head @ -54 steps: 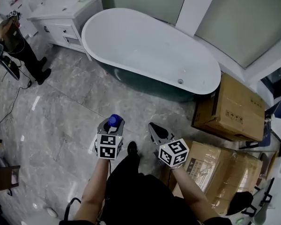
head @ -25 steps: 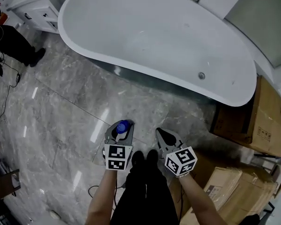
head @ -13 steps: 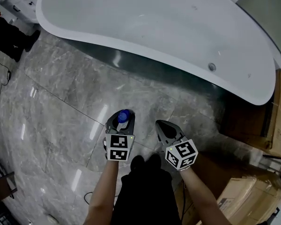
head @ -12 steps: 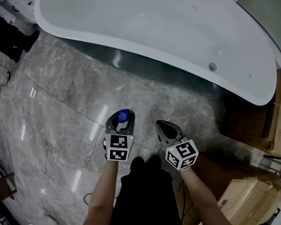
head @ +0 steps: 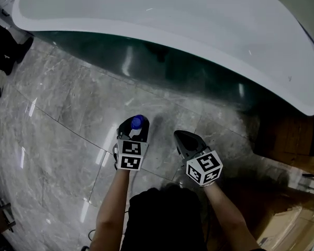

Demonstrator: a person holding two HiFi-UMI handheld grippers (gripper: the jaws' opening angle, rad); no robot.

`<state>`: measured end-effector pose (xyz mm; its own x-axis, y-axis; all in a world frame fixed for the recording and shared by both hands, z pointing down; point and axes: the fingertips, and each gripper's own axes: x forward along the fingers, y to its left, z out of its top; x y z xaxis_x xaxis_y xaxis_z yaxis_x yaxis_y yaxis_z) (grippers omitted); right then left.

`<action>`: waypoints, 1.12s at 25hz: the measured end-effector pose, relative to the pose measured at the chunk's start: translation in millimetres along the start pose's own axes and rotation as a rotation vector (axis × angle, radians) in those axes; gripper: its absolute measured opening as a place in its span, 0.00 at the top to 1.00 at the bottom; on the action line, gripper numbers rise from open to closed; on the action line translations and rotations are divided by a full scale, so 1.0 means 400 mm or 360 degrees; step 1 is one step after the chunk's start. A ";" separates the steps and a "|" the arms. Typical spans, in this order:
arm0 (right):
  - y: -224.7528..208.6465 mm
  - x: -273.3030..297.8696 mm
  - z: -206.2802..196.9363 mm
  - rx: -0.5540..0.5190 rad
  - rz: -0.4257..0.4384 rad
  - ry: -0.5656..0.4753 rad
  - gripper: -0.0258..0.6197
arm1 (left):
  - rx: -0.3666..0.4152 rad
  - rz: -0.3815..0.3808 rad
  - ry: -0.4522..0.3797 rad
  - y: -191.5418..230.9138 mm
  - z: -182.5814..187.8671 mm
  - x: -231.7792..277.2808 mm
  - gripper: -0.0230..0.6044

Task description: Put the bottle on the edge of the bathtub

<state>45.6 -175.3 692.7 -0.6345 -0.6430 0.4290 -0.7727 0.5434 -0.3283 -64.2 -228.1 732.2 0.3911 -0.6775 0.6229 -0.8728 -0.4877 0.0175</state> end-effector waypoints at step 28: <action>-0.114 0.142 -0.107 -0.0034 0.0034 -0.0068 0.96 | 0.0056 0.0055 0.0013 0.089 -0.074 0.371 0.71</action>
<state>45.7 -213.7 768.0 -0.6513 -0.6534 0.3859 -0.7587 0.5681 -0.3186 -45.7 -329.6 848.5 0.3583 -0.6897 0.6292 -0.8748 -0.4835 -0.0318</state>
